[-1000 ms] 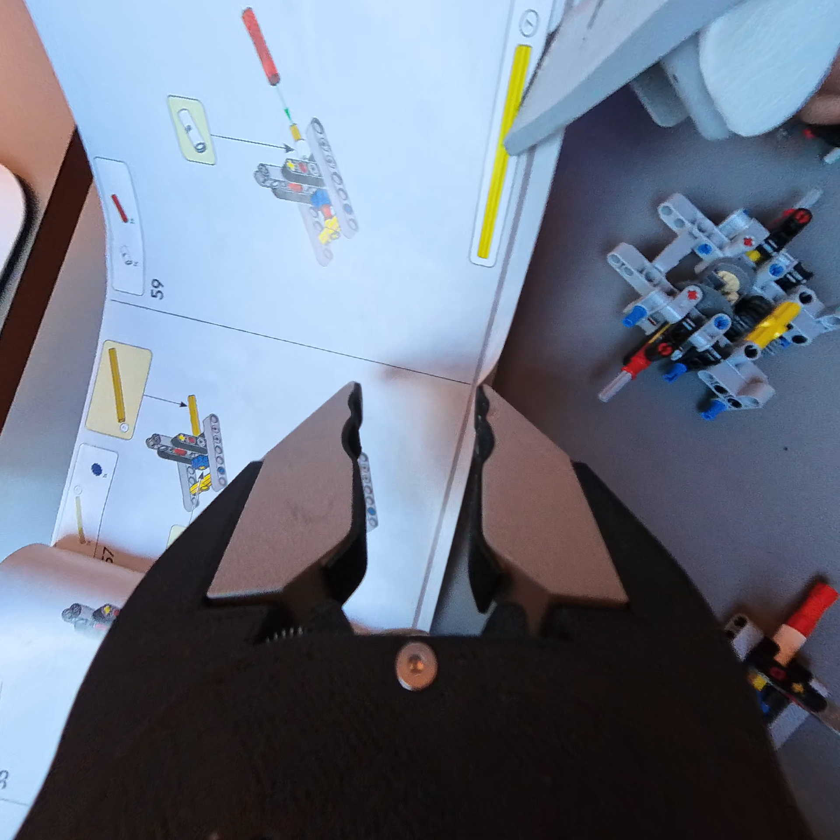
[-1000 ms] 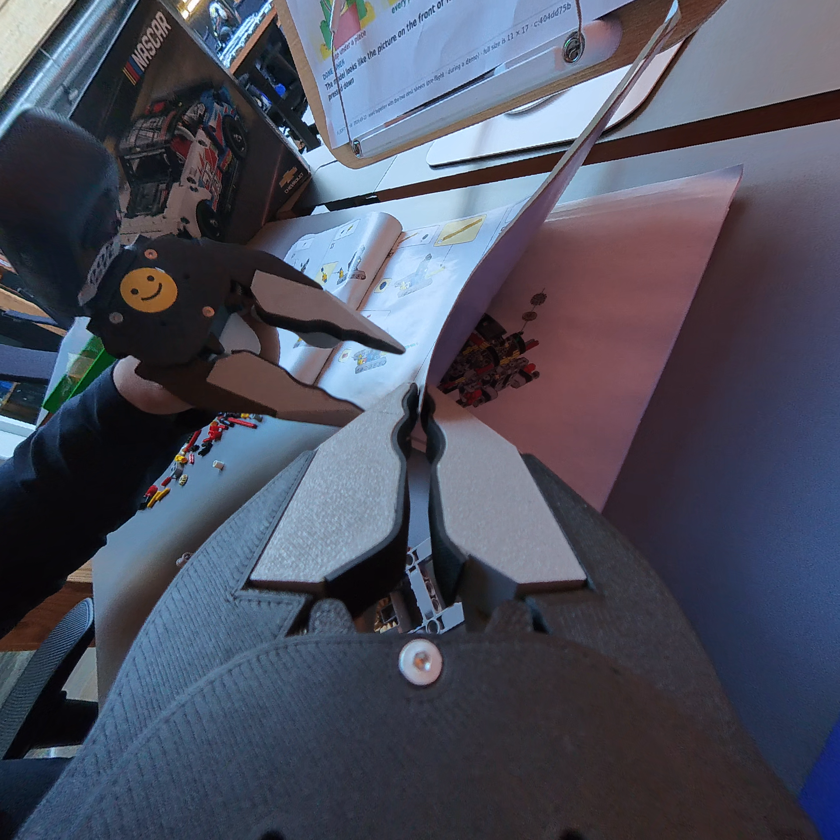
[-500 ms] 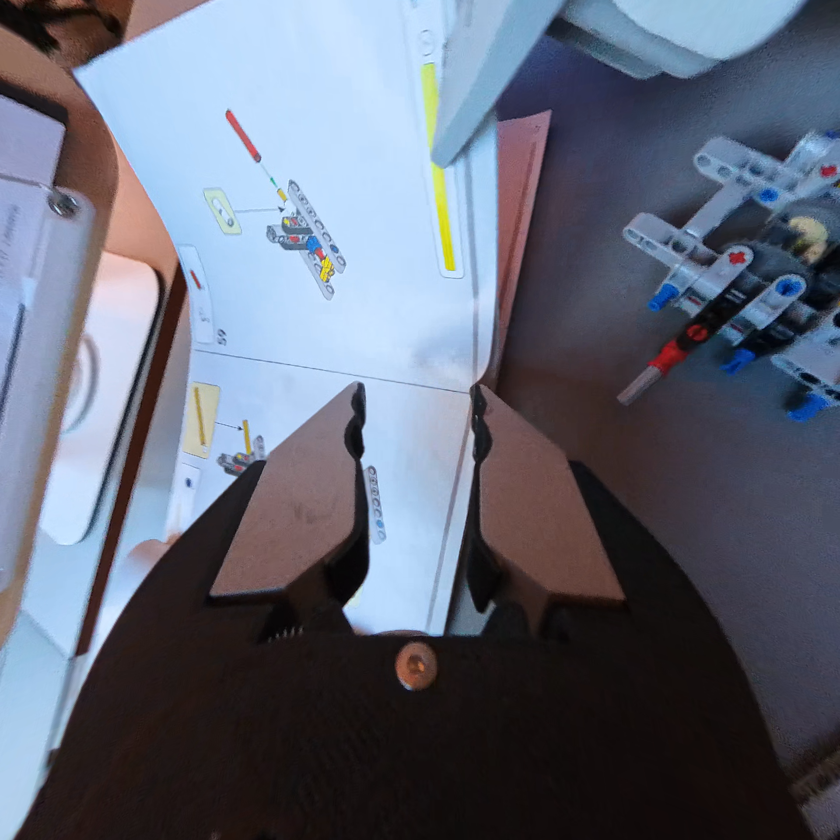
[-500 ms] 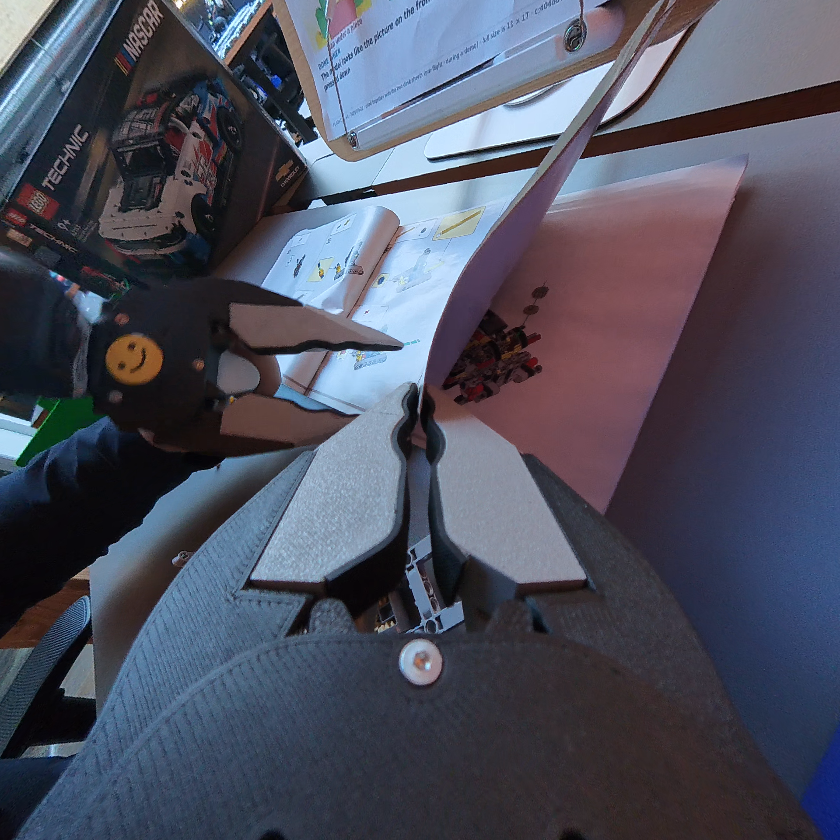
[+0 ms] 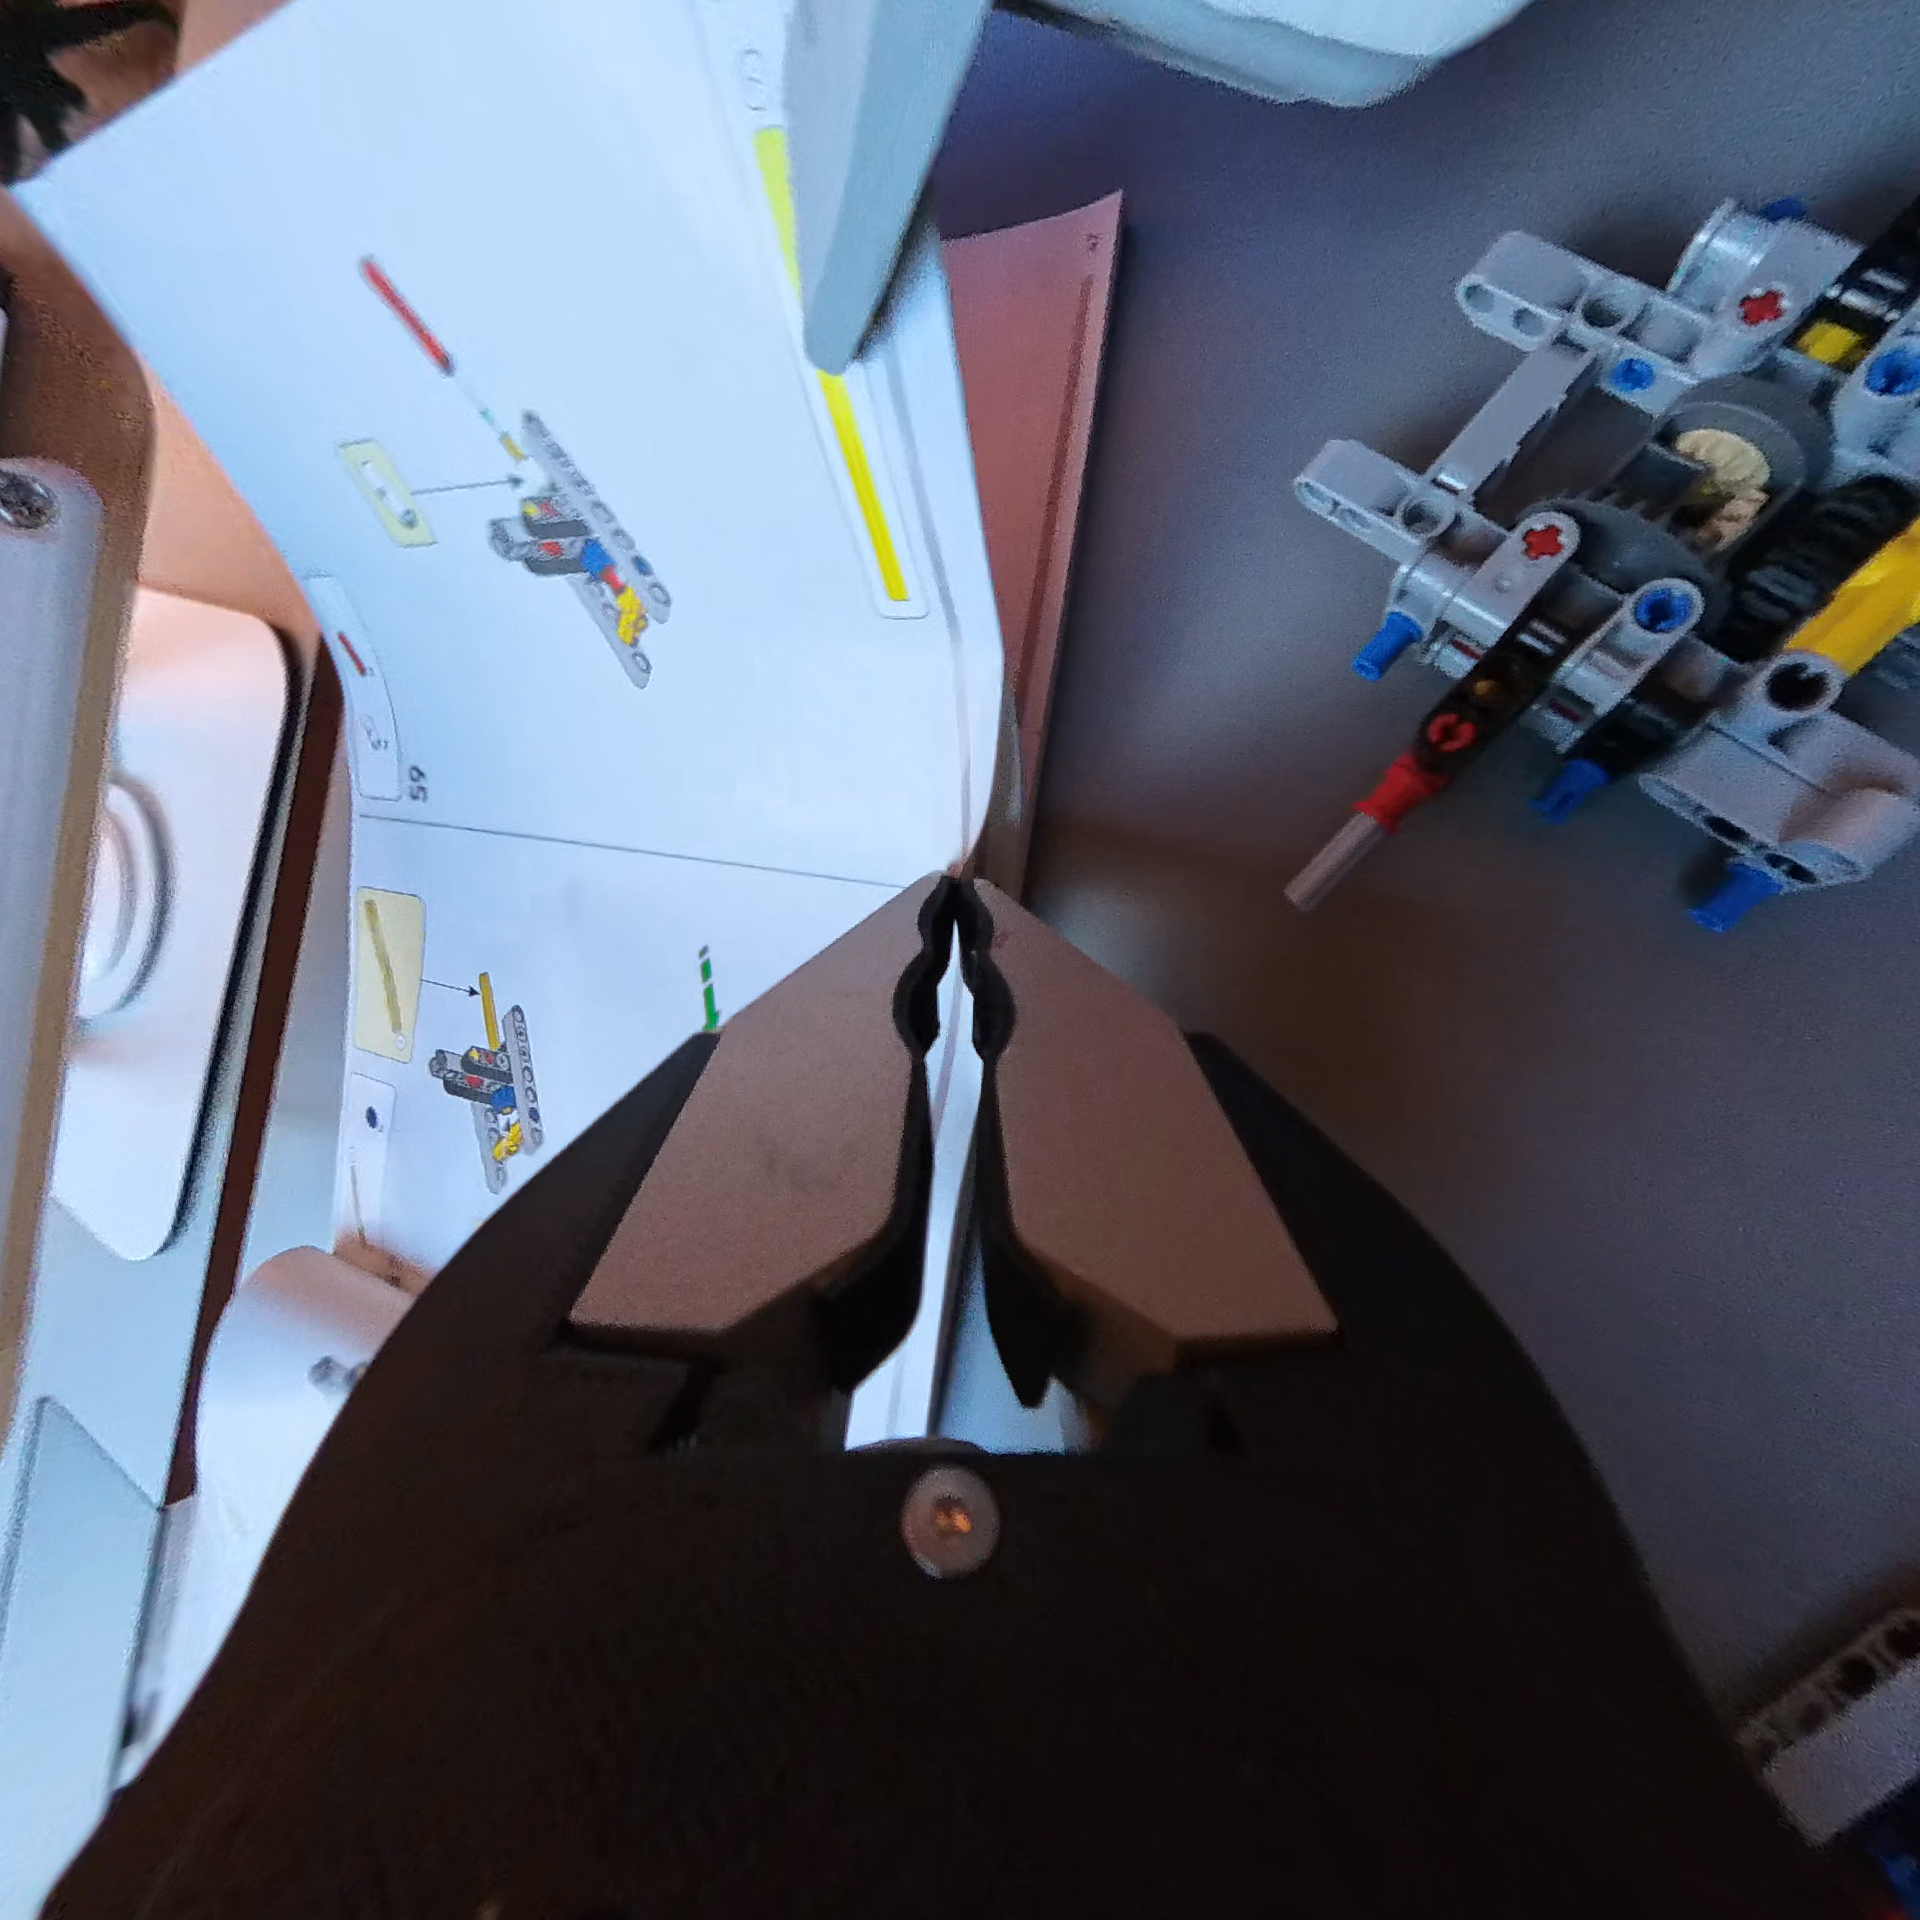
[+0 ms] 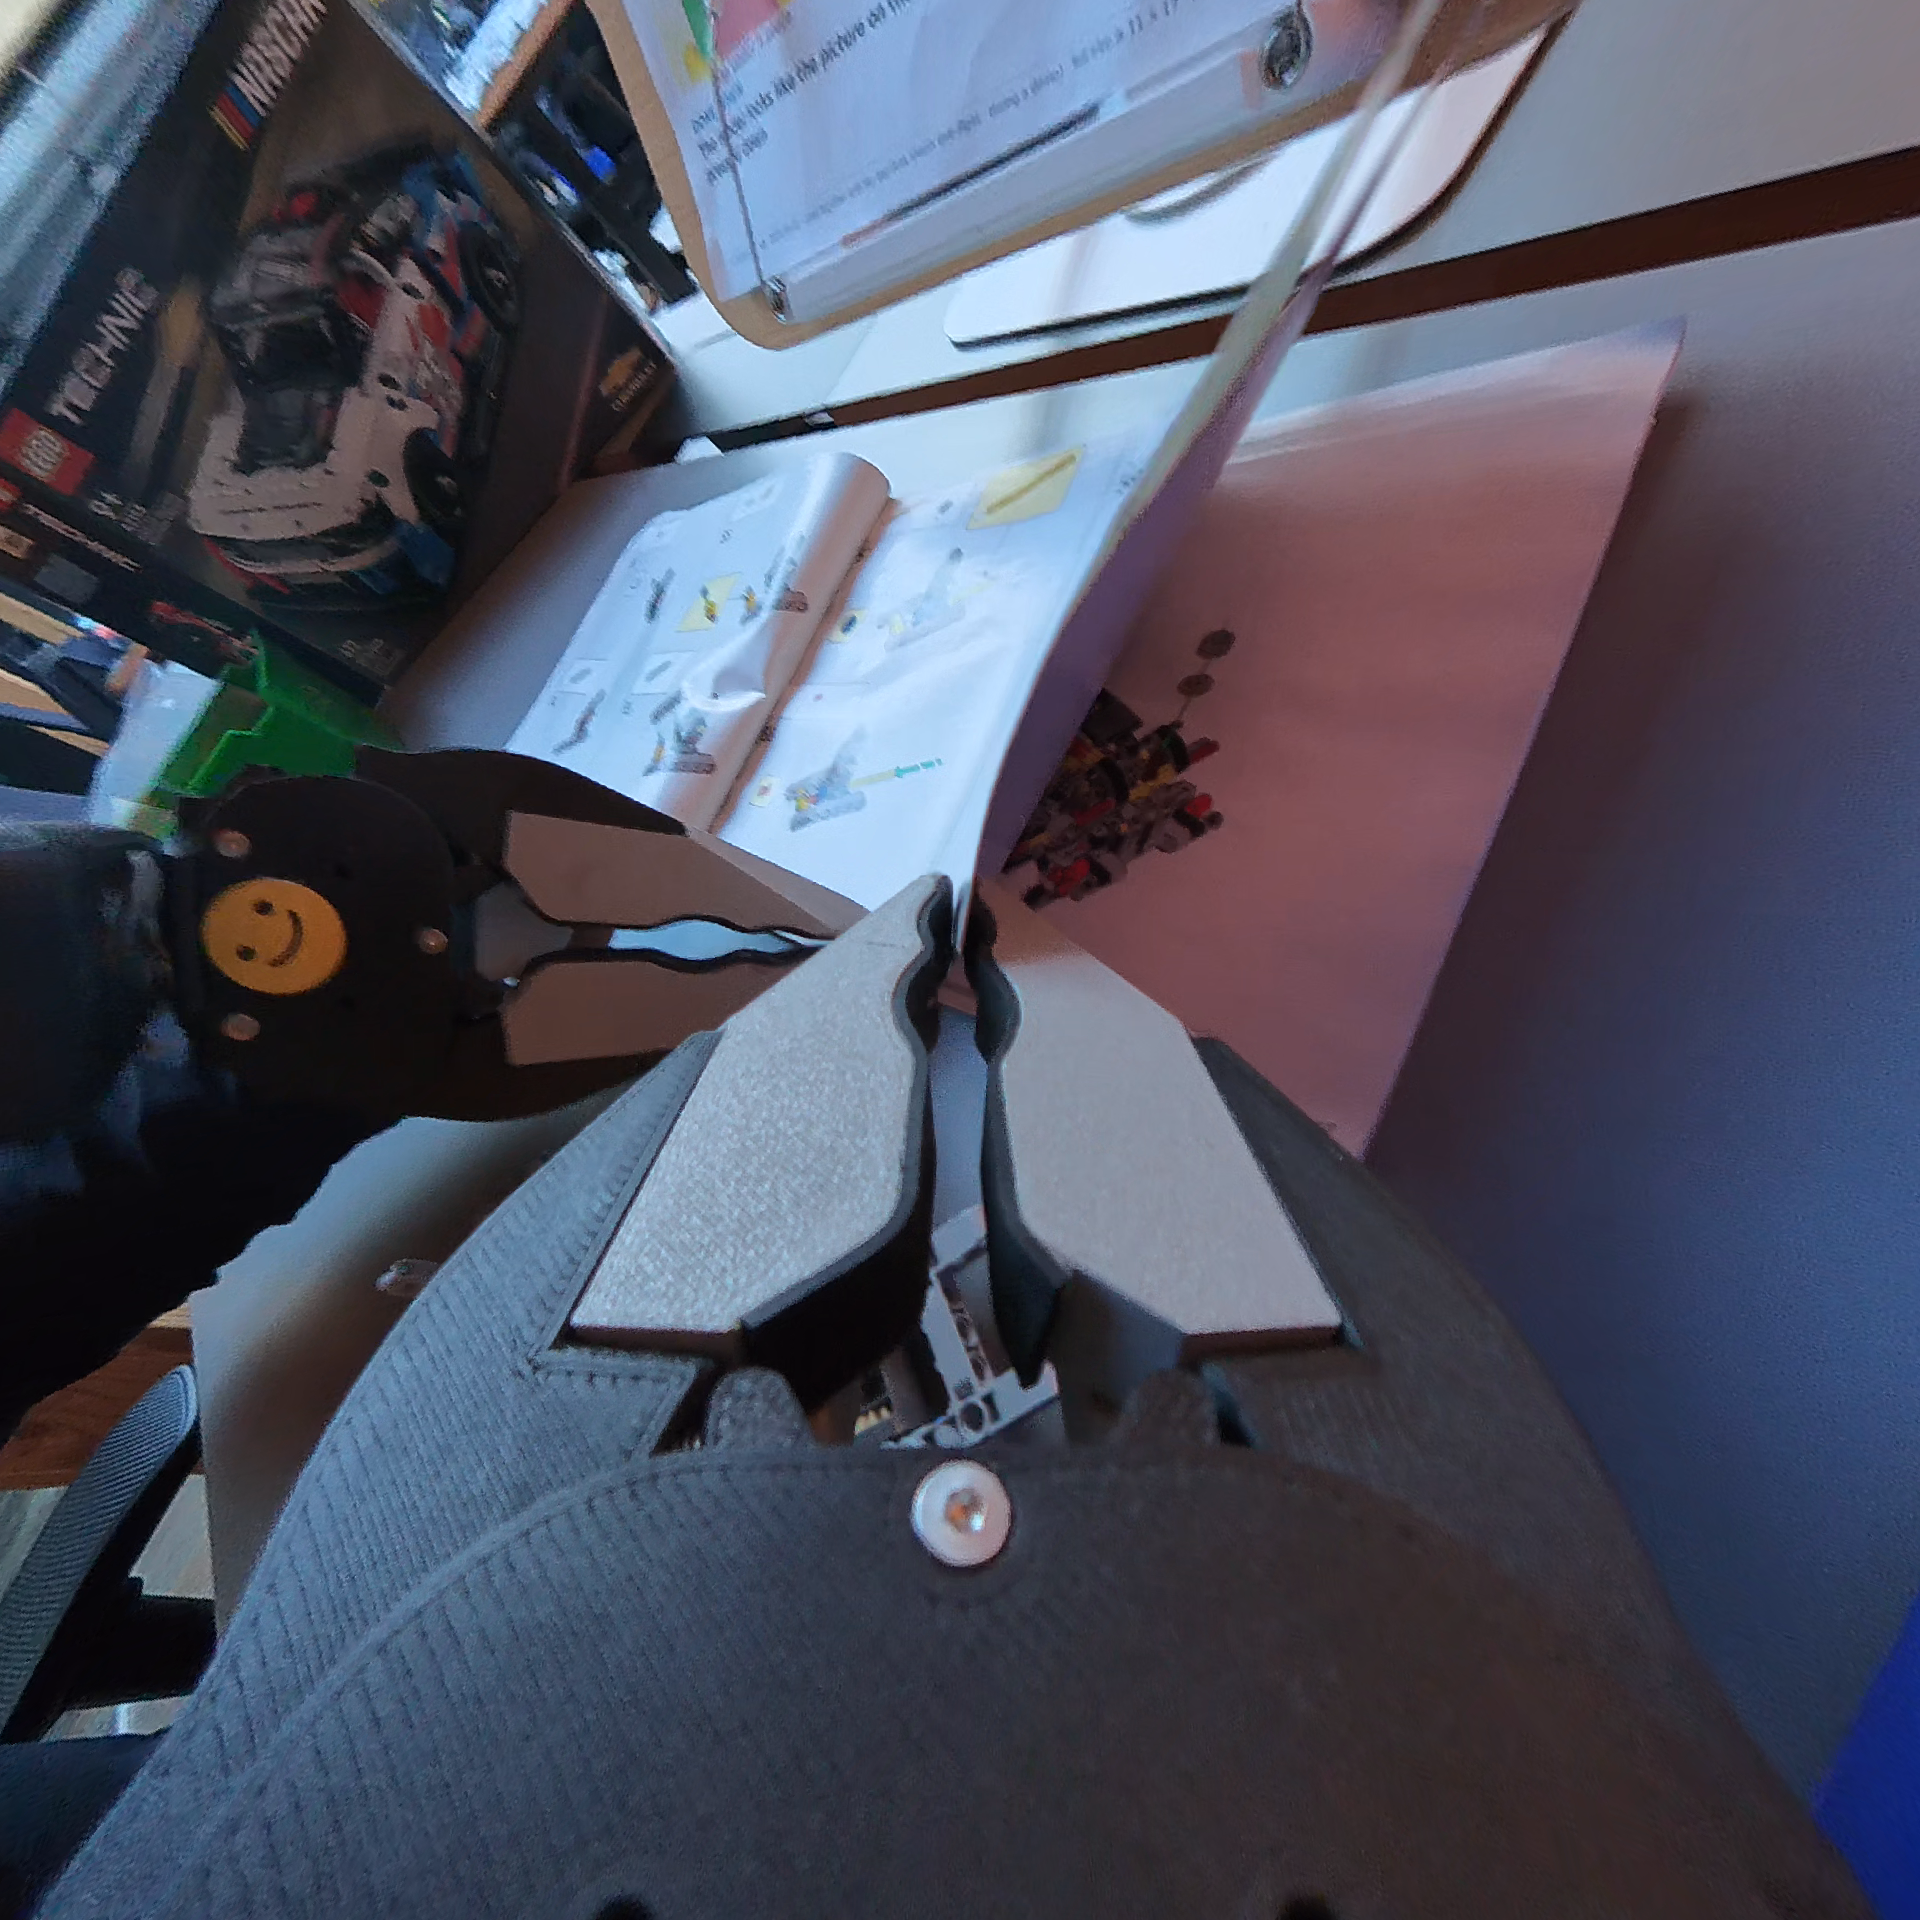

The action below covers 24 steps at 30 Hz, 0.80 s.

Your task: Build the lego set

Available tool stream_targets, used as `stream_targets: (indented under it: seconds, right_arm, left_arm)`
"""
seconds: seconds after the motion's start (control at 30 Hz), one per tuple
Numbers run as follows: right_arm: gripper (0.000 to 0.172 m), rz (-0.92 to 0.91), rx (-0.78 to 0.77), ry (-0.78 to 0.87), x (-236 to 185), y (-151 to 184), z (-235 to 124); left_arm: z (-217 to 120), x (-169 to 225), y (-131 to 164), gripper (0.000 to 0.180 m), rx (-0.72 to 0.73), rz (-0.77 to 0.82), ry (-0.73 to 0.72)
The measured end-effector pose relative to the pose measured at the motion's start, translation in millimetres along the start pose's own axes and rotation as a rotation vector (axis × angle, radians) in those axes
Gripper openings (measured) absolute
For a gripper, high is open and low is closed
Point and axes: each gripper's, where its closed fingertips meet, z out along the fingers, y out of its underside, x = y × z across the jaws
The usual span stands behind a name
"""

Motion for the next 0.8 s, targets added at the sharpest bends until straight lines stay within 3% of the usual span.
stream_targets:
  seconds: [0.27, 0.5, 0.8]
  right_arm:
    - [0.015, -0.041, 0.020, 0.096, 12, -6, -8]
    - [0.023, -0.128, 0.142, 0.142, 5, -26, -19]
    - [0.021, -0.178, 0.160, 0.156, 3, -28, -18]
  left_arm:
    - [-6, -12, 0, 0.000, 0.107, -0.310, 0.142]
    - [-8, -17, 1, 0.000, 0.115, -0.334, 0.148]
    - [-10, -19, 0, 0.000, 0.130, -0.335, 0.142]
